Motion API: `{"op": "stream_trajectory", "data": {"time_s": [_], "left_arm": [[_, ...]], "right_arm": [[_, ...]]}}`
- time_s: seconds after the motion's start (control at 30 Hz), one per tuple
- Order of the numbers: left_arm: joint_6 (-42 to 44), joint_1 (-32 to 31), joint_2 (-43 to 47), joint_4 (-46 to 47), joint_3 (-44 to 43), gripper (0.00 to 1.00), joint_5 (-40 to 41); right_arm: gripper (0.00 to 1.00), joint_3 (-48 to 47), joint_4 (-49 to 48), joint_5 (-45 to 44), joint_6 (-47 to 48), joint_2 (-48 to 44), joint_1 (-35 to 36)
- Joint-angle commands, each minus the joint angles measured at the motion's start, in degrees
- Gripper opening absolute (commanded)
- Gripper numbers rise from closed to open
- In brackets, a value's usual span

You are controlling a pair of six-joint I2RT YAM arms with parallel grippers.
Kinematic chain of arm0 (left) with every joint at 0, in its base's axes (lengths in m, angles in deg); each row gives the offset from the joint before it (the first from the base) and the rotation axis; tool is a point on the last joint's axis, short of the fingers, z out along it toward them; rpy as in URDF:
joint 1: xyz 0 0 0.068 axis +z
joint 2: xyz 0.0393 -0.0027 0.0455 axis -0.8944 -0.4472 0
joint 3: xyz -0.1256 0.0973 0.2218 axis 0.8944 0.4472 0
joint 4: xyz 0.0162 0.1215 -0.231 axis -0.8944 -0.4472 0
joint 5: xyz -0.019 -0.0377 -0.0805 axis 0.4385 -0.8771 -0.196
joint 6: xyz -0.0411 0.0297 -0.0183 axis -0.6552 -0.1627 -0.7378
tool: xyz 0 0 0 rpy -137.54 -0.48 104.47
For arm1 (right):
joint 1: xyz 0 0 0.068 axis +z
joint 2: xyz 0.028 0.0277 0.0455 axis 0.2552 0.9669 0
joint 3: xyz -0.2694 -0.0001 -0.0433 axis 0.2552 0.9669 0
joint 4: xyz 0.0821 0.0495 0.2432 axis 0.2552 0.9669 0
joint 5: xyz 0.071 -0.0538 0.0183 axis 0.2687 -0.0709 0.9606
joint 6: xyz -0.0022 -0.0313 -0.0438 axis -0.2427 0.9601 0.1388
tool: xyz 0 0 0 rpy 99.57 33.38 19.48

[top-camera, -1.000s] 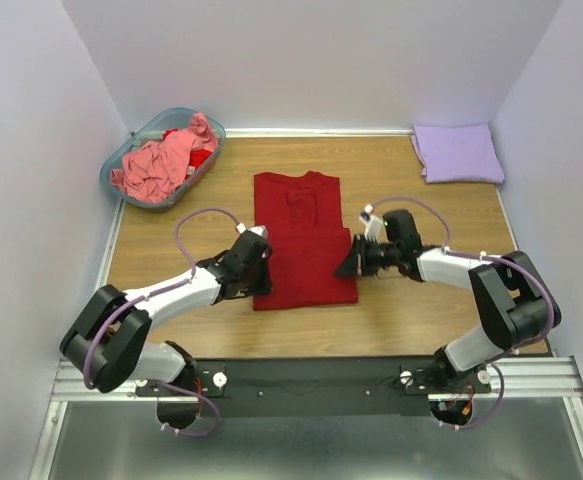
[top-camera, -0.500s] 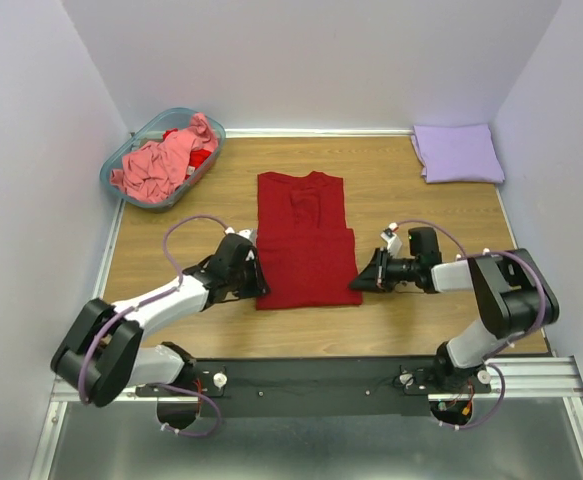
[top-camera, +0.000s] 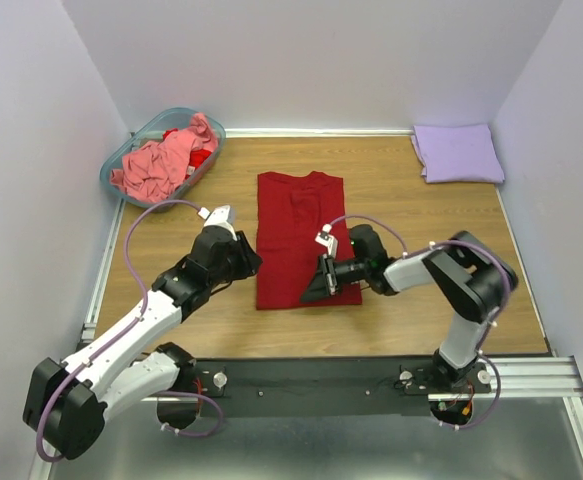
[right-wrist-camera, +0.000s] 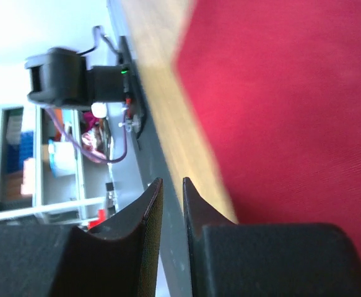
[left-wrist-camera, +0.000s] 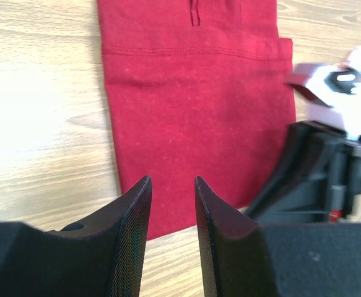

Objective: Fold and stack the t-shirts
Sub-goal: Fold the tshirt

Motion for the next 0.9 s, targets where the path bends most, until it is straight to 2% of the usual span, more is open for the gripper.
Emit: {"op": "stream_trajectory", "data": {"time_s": [0.0, 0.13, 0.3, 0.37, 0.47, 0.5, 0.57, 0.67, 0.77, 0.87], "left_arm": [[-0.1, 0.3, 0.8, -2.3, 0.4, 0.42, 2.4], [-0.7, 0.4, 0.9, -1.9, 1.6, 0.43, 1.8], [-0.7, 0.4, 0.4, -1.9, 1.6, 0.47, 1.3], [-0.4, 0.4, -0.1, -2.1, 1.5, 0.48, 1.1], [-0.2, 0.4, -1.3, -2.3, 1.6, 0.50, 0.3], [-0.1, 0.4, -1.7, -2.2, 1.6, 0.51, 0.1], [-0.5, 0.3, -2.2, -2.5, 1.7, 0.53, -0.1], [-1.2, 0.4, -2.9, -3.2, 1.9, 0.61, -0.1], [-1.6, 0.2, -3.3, -4.0, 2.1, 0.63, -0.1], [-2.0, 0.0, -3.5, -4.5, 1.9, 0.66, 0.6]], "right_arm": [[0.25, -1.6, -5.1, -1.2, -3.6, 9.0, 0.7], [0.22, -2.1, -5.2, -2.4, -5.2, 14.5, 0.7], [0.22, -2.5, 1.8, -7.9, -3.0, 12.2, 0.7], [0.22, -2.5, 5.0, -10.1, -1.1, 6.6, 0.7], [0.23, -3.4, 14.7, -16.1, 3.9, -2.2, 0.7], [0.25, -3.6, 19.6, -19.9, 6.2, -4.0, 0.6], [0.28, -3.4, 23.4, -23.6, 7.1, -8.0, 0.4], [0.33, -2.5, 32.9, -32.4, 8.6, -15.7, 0.0], [0.39, -2.5, 40.4, -38.3, 9.2, -20.3, 0.0], [0.44, -3.4, 52.1, -46.4, 9.4, -25.4, 0.0]]}}
